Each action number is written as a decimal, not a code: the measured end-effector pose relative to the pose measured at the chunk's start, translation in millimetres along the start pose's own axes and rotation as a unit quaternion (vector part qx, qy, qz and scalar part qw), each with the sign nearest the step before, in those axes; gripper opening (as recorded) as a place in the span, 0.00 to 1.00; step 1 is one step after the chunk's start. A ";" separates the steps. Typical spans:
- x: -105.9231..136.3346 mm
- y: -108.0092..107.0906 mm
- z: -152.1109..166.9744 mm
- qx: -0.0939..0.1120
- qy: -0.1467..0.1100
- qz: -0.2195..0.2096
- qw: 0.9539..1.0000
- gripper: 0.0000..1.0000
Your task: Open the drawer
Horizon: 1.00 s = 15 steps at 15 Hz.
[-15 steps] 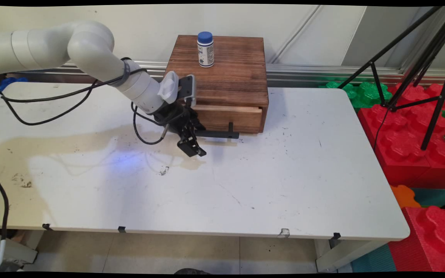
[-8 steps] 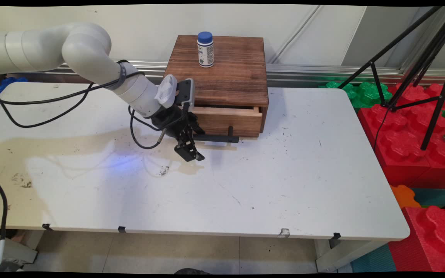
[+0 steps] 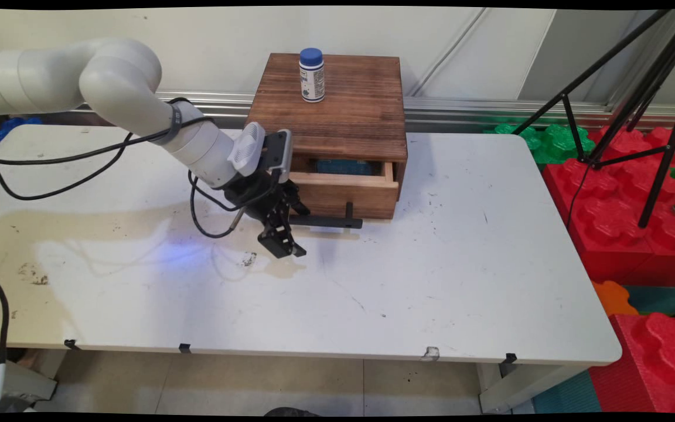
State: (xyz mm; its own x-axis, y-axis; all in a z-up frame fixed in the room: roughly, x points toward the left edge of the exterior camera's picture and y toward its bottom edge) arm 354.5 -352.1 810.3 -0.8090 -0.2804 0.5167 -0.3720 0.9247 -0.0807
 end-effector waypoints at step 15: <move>0.4 47.9 -7.1 -0.023 0.003 0.029 0.999 1.00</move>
State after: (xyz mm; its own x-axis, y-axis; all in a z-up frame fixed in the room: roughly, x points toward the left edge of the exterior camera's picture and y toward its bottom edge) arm 339.6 -306.1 812.7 -0.8262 -0.2243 0.5168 -0.3029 0.9503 -0.0717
